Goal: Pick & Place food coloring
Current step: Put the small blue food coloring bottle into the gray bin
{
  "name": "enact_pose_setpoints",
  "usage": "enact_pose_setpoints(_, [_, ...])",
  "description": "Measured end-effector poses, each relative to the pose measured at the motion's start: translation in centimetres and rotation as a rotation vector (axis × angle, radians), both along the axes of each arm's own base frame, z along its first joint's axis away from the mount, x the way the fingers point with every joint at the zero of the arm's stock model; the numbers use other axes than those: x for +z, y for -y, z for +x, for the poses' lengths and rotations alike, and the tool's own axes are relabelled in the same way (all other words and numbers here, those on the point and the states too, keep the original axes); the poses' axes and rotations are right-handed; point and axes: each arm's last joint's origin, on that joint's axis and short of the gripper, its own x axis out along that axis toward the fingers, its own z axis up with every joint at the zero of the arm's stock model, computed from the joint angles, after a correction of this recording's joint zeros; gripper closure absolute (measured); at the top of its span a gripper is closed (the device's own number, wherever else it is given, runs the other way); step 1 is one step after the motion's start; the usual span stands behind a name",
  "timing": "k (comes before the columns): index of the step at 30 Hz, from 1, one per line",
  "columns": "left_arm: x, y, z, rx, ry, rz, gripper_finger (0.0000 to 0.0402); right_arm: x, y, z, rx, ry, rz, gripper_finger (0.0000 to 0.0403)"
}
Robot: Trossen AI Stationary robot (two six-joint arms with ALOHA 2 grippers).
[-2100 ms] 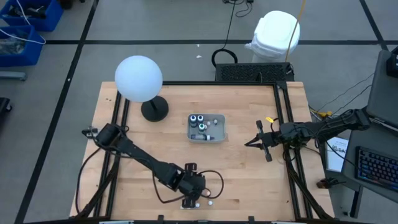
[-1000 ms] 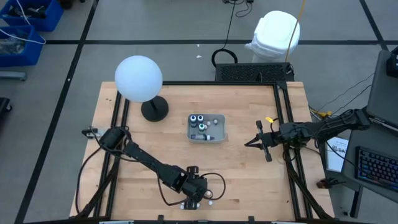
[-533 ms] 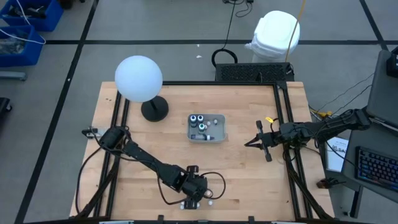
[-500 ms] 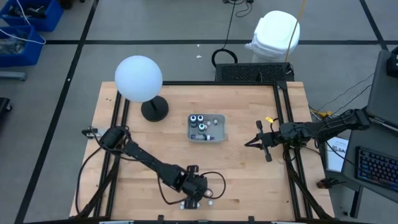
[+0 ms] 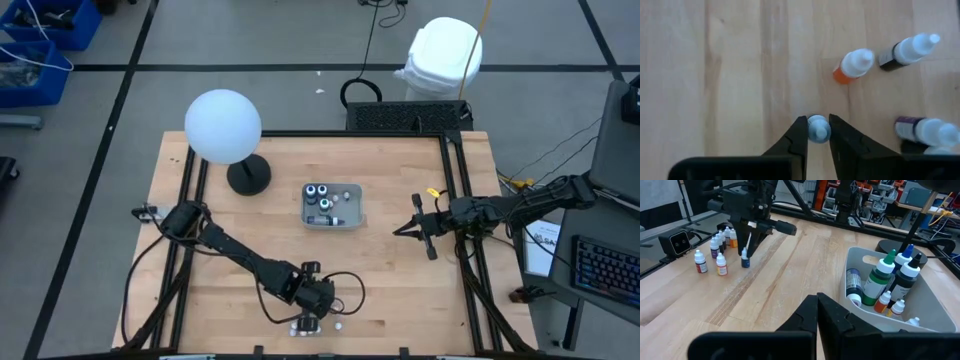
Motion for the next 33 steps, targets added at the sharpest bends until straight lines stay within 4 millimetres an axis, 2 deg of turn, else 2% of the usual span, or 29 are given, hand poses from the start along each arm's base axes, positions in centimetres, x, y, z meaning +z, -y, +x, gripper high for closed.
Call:
enact_pose_setpoints(4, [1.5,-0.8,0.8,-0.028,-0.01,0.035,0.0345,0.0,0.0,0.0,0.0,0.0,0.0,0.0403])
enact_pose_setpoints(11, [7.3,-3.9,3.2,-0.179,0.036,0.219,0.0342,0.0,0.0,0.0,-0.002,-0.002,0.008,0.0403])
enact_pose_setpoints(15, [11.1,-7.2,4.4,-0.248,0.079,0.358,0.0343,0.0,0.0,0.0,-0.004,-0.004,0.017,0.0403])
enact_pose_setpoints(18, [12.6,-11.0,5.2,-0.276,0.067,0.426,0.0342,-0.1,0.0,0.0,-0.003,-0.012,0.011,0.0403])
enact_pose_setpoints(21, [12.9,-15.5,5.7,-0.289,0.039,0.408,0.034,-0.2,0.0,0.0,0.001,-0.017,-0.008,0.0403])
enact_pose_setpoints(24, [12.3,-19.8,5.8,-0.285,0.019,0.343,0.0343,0.2,0.0,0.0,-0.016,0.014,0.022,0.0403])
enact_pose_setpoints(27, [11.4,-23.0,5.6,-0.285,-0.01,0.322,0.0343,0.5,0.2,0.1,-0.089,0.054,0.016,0.0403])
enact_pose_setpoints(29, [11.1,-24.1,5.4,-0.287,-0.022,0.33,0.0343,0.6,0.4,0.2,-0.142,0.066,-0.043,0.0403])
enact_pose_setpoints(33, [10.0,-24.9,5.6,-0.319,-0.009,0.362,0.0343,1.2,0.8,0.2,-0.26,0.14,-0.228,0.0403])
